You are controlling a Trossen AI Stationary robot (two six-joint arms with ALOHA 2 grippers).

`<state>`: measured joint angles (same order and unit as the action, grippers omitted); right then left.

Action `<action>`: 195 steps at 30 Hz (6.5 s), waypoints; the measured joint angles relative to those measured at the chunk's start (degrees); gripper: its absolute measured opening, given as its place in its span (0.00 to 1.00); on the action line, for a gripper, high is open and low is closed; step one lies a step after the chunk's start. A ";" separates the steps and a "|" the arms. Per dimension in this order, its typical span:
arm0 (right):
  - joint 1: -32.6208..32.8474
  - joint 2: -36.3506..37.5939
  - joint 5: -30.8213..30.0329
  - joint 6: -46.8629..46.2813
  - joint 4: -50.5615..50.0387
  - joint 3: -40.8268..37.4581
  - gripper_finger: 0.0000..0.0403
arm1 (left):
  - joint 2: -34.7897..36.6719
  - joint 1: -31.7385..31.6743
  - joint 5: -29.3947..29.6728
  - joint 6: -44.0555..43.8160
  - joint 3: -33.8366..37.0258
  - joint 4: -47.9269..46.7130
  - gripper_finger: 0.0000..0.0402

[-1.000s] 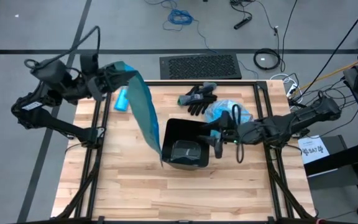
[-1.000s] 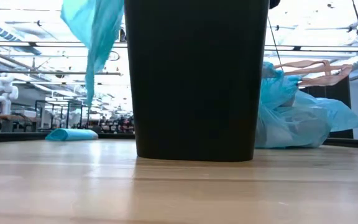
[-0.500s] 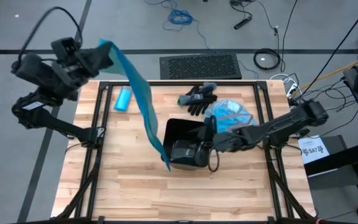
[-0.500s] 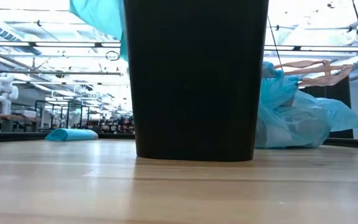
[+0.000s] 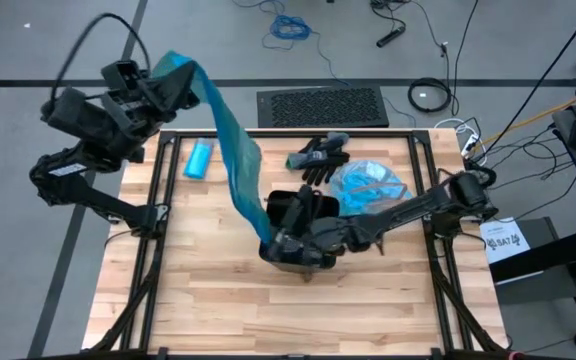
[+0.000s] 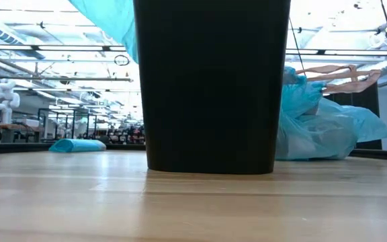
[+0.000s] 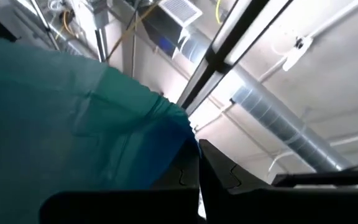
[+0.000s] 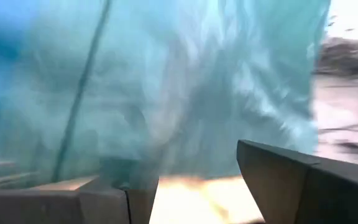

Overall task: Place trash/remove bag and relplace
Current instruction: Put the blue trash bag into the black trash bin

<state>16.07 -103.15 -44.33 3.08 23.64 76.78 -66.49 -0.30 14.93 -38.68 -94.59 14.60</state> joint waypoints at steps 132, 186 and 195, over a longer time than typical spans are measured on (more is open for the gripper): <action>20.36 -9.26 -45.64 -6.15 1.39 23.15 0.00 | -5.00 19.55 -26.46 -8.94 14.34 -36.46 0.00; 5.95 26.57 25.37 -48.27 -57.99 0.21 0.51 | 1.94 -2.36 -24.73 -18.92 31.76 -25.56 0.00; 5.97 31.66 24.20 -53.82 -68.18 0.21 0.50 | 1.94 -1.44 -25.50 -18.57 31.75 -26.09 0.00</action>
<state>22.04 -71.49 -20.13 -50.74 -44.54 76.99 -64.55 -1.74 -10.58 -57.24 -62.83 -11.49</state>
